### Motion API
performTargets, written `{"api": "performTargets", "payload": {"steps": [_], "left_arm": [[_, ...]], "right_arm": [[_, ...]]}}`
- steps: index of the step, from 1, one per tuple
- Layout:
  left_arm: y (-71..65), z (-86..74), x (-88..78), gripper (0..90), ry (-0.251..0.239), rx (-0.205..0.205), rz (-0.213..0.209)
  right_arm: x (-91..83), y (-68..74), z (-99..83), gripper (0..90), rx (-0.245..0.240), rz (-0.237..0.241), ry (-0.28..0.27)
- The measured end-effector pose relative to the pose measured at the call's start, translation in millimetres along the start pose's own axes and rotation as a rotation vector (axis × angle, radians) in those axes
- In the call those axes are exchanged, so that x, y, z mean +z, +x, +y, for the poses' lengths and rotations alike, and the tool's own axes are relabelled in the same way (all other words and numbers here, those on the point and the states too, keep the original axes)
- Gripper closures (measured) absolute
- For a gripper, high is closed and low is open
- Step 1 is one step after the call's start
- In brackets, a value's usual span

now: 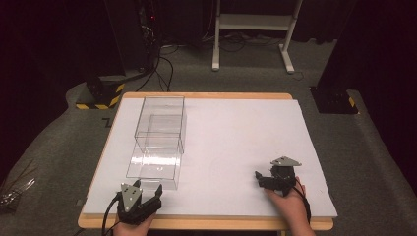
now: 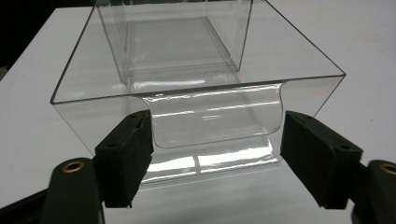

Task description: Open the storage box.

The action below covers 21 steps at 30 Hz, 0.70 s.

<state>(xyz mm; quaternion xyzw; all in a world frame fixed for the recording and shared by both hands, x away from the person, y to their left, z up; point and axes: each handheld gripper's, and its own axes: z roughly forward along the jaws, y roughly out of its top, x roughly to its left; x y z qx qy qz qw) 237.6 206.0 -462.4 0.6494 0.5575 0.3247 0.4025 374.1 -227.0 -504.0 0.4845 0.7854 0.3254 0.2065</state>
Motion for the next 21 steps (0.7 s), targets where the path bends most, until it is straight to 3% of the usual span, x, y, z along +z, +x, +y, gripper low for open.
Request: {"api": "performTargets", "payload": {"steps": [9,21], "left_arm": [[2.5,8.2,-3.3,17.6,-0.004,-0.019,0.004],[6.0,21.2,-12.2,21.1,-0.060,-0.024,-0.009]], "right_arm": [[0.0,0.0,0.0,15.4,0.000,0.000,0.000],[0.0,0.1,0.0,15.4,0.000,0.000,0.000]]}}
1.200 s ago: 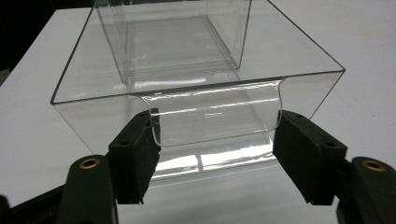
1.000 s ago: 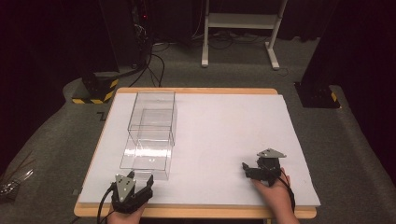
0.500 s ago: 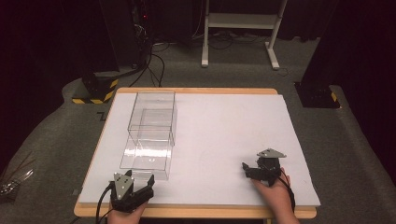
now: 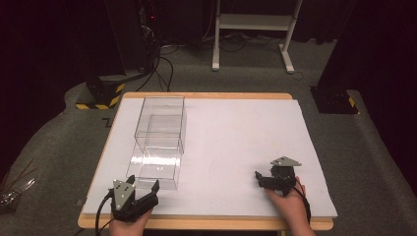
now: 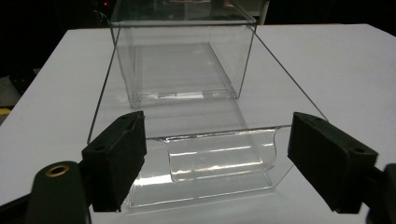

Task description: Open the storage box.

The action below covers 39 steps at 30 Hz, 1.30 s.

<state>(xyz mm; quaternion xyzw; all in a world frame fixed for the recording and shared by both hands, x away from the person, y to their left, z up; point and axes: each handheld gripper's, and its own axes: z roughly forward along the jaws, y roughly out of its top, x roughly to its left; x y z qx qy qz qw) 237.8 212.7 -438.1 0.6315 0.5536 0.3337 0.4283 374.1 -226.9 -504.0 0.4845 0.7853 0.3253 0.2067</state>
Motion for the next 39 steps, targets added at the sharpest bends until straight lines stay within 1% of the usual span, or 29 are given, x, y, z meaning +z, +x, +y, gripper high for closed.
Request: {"api": "performTargets", "payload": {"steps": [4,8,10,14,17,18,20,26,30,31,33,34,37,39], "left_arm": [[2.3,4.6,3.8,23.7,-0.007,0.010,-0.008],[5.3,12.1,7.2,25.2,-0.019,0.009,-0.019],[7.3,17.8,8.9,26.1,-0.029,0.012,-0.030],[10.9,28.6,14.0,26.9,-0.031,0.025,-0.048],[14.1,36.4,18.3,26.8,-0.031,0.022,-0.061],[15.7,39.1,19.9,26.8,-0.031,0.026,-0.063],[18.9,44.3,23.2,26.8,-0.032,0.020,-0.077],[29.6,58.2,34.7,26.0,-0.030,0.034,-0.101],[40.6,66.7,43.0,26.1,-0.031,0.043,-0.099],[44.3,68.3,45.2,26.3,-0.033,0.046,-0.095],[52.3,70.4,49.7,27.5,-0.035,0.054,-0.103],[56.6,70.9,51.8,28.7,-0.033,0.060,-0.100],[72.3,71.2,56.5,29.6,-0.033,0.067,-0.061],[83.9,70.4,58.2,31.0,-0.031,0.061,-0.038]], "right_arm": [[0.0,0.0,0.0,15.3,0.001,0.001,0.000],[-0.1,0.0,0.0,15.4,0.001,0.001,0.000],[0.0,0.0,0.0,15.4,0.001,0.001,0.000],[0.0,0.0,0.0,15.4,0.000,0.000,0.000],[0.0,0.0,0.0,15.4,0.000,0.000,0.000],[0.0,0.0,0.0,15.4,0.000,0.001,0.000],[0.0,0.0,0.0,15.3,0.000,0.001,0.000],[0.0,0.0,0.0,15.4,0.001,0.000,0.001],[0.0,0.0,0.0,15.4,0.001,0.000,0.001],[0.0,0.0,0.0,15.4,0.000,0.000,0.000],[0.0,0.0,0.0,15.4,0.000,0.000,0.000],[0.0,0.0,0.0,15.4,0.000,0.000,0.000],[0.0,0.1,0.0,15.4,0.000,0.000,0.000],[0.0,0.0,0.0,15.4,0.000,0.000,0.000]]}}
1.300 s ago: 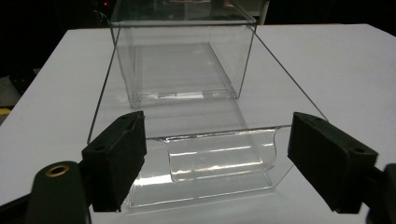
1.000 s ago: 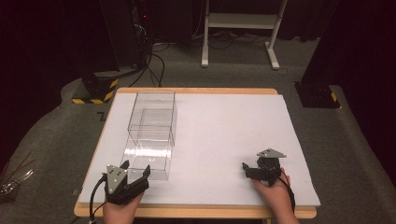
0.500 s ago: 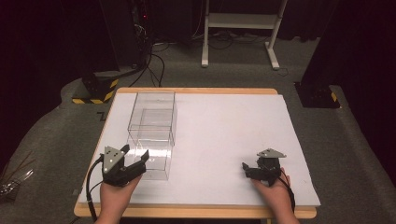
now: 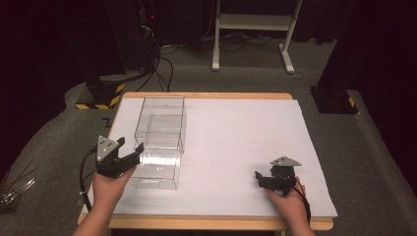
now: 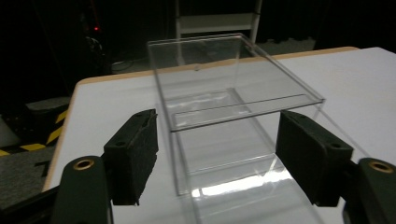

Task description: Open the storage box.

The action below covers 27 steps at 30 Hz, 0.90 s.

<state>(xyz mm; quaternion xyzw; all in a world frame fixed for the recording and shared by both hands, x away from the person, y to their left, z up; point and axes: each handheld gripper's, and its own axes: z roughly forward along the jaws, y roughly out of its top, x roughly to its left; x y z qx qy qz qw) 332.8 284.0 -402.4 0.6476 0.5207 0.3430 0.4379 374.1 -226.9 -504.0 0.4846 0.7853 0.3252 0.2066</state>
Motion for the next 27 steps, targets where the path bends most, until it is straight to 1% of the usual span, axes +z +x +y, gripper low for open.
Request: {"api": "performTargets", "payload": {"steps": [3,4,6,8,9,12,15,17,19,20,21,22,23,24,25,26,27], "left_arm": [[19.3,-6.0,1.6,32.2,0.009,-0.012,0.026],[27.0,-9.6,2.2,32.9,0.015,-0.018,0.044],[35.9,-15.0,3.1,33.1,0.025,-0.020,0.075],[47.1,-24.2,5.3,33.2,0.048,-0.039,0.107],[52.1,-29.9,6.6,33.3,0.062,-0.052,0.114],[62.2,-49.1,12.7,33.2,0.108,-0.061,0.140],[67.5,-68.6,20.0,33.0,0.165,-0.065,0.139],[69.4,-81.6,25.2,32.8,0.205,-0.065,0.150],[70.9,-89.8,28.7,32.8,0.241,-0.070,0.167],[72.4,-93.3,30.6,32.7,0.267,-0.085,0.169],[73.3,-93.2,31.2,32.6,0.279,-0.094,0.165],[73.3,-92.7,31.1,31.7,0.275,-0.090,0.161],[72.9,-92.7,31.5,31.6,0.282,-0.089,0.158],[72.4,-93.3,33.7,31.2,0.309,-0.090,0.153],[71.6,-94.0,37.0,29.3,0.348,-0.092,0.150],[69.9,-94.1,38.7,27.4,0.366,-0.073,0.152],[67.8,-94.0,39.0,26.6,0.365,-0.049,0.162]], "right_arm": [[0.0,0.0,0.0,15.4,0.000,0.000,0.000],[0.0,0.1,0.0,15.4,0.000,0.000,0.000],[0.0,0.1,0.0,15.4,0.000,0.000,0.000],[0.0,0.1,0.0,15.4,-0.001,-0.001,0.000],[0.0,0.1,0.0,15.4,0.000,-0.001,0.000],[0.0,0.1,0.0,15.4,-0.001,-0.001,0.000],[0.0,0.1,0.0,15.4,-0.001,-0.001,0.000],[0.0,0.1,0.0,15.4,-0.001,-0.001,0.000],[0.0,0.1,0.0,15.4,0.000,-0.001,0.000],[0.0,0.1,0.0,15.4,0.000,-0.001,0.000],[0.0,0.1,-0.1,15.4,-0.001,-0.001,0.000],[0.0,0.2,-0.1,15.4,-0.001,-0.001,0.000],[0.0,0.2,0.0,15.4,-0.001,-0.001,0.000],[0.0,0.2,0.0,15.4,-0.001,-0.001,0.000],[0.0,0.2,0.0,15.4,-0.001,-0.002,0.000],[0.0,0.2,-0.1,15.4,-0.001,-0.002,0.000],[0.0,0.2,-0.1,15.4,-0.001,-0.001,0.000]]}}
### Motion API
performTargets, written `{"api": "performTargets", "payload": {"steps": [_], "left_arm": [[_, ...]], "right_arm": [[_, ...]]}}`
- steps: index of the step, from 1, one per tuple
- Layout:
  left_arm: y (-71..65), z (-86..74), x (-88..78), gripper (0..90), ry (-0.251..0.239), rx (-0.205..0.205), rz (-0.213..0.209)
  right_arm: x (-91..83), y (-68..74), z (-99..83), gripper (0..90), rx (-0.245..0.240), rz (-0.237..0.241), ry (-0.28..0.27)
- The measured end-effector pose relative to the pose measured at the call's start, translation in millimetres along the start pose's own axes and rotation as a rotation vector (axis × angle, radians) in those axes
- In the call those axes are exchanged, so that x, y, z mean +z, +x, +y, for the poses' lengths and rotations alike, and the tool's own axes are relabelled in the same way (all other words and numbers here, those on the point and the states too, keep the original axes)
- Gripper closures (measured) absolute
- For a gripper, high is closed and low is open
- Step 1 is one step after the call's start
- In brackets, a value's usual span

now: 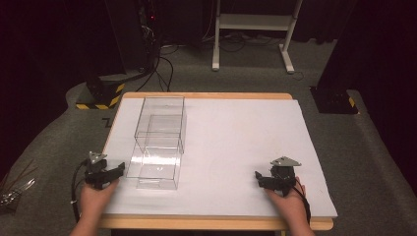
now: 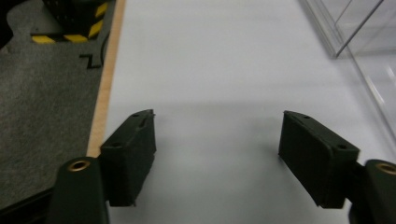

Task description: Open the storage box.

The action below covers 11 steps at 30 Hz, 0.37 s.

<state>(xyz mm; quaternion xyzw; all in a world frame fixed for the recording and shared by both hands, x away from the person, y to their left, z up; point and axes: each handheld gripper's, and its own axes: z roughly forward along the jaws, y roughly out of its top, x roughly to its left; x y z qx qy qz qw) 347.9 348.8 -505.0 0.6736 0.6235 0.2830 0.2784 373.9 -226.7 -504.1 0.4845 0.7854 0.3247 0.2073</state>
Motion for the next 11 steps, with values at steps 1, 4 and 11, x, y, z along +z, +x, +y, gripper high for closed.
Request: {"api": "performTargets", "payload": {"steps": [1,4,11], "left_arm": [[-1.1,-0.3,-0.3,27.9,-0.003,0.007,0.002],[0.4,-0.5,0.3,28.3,-0.006,-0.008,-0.009],[0.6,-0.7,0.1,28.3,-0.003,-0.002,-0.010]], "right_arm": [[0.0,0.1,0.0,15.4,0.001,0.000,0.001],[0.0,0.2,0.0,15.4,0.001,0.000,0.001],[0.0,0.2,0.0,15.4,0.001,-0.001,0.001]]}}
